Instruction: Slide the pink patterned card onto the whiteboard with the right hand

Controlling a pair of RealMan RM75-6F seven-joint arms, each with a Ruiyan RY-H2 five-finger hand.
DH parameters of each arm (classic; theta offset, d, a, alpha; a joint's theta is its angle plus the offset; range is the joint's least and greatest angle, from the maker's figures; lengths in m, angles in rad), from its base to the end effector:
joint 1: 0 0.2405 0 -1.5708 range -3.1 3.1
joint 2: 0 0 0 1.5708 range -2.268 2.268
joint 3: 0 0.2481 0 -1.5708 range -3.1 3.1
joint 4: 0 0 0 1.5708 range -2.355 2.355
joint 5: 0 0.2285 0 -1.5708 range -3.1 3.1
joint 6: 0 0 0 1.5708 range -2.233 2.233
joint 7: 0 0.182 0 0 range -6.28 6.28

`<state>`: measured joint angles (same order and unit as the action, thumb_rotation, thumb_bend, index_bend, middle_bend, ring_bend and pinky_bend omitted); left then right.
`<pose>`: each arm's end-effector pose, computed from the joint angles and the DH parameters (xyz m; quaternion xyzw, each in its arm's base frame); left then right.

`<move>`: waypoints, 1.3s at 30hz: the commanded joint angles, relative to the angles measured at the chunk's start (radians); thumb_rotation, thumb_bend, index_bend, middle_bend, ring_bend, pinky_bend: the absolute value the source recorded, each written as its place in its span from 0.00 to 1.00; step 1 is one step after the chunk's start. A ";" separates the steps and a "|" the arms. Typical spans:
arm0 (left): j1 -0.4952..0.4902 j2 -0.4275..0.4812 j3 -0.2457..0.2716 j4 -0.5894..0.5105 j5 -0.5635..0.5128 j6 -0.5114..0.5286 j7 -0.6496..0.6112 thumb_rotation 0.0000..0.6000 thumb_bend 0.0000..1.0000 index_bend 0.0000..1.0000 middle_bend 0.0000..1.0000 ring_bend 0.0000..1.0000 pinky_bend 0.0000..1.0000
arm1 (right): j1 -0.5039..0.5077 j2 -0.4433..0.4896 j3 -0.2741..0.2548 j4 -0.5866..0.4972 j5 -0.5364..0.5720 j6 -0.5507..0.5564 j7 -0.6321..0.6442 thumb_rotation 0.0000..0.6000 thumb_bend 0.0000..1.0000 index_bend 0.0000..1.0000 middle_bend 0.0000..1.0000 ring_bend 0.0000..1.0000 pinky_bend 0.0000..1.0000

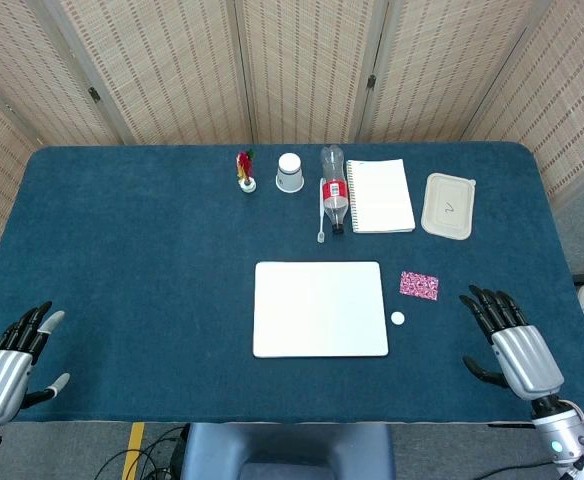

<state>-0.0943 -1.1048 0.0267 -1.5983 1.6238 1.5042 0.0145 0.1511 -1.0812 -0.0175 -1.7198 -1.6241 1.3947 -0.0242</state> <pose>-0.2994 0.2040 0.1258 -0.6500 -0.3615 -0.3827 0.5480 -0.2687 -0.2174 0.1058 0.6664 -0.3934 0.3918 0.4976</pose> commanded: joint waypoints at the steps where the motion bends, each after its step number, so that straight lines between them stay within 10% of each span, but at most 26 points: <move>1: -0.001 -0.001 0.000 0.001 -0.002 -0.002 0.001 1.00 0.26 0.11 0.03 0.02 0.18 | 0.000 0.000 0.001 0.000 0.001 0.000 0.000 1.00 0.19 0.00 0.02 0.00 0.00; 21: -0.002 0.009 0.002 0.003 0.008 0.004 -0.037 1.00 0.25 0.06 0.03 0.02 0.18 | 0.088 0.078 0.005 -0.020 0.031 -0.160 0.152 1.00 0.17 0.00 0.02 0.00 0.00; 39: 0.000 0.025 0.020 0.006 0.027 0.001 -0.110 1.00 0.25 0.09 0.03 0.02 0.18 | 0.350 0.040 0.138 0.081 0.478 -0.565 0.034 1.00 0.20 0.19 0.04 0.00 0.00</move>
<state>-0.0925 -1.0817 0.0452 -1.5932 1.6500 1.5093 -0.0886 0.4635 -1.0007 0.1000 -1.6766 -1.2190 0.8756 0.0564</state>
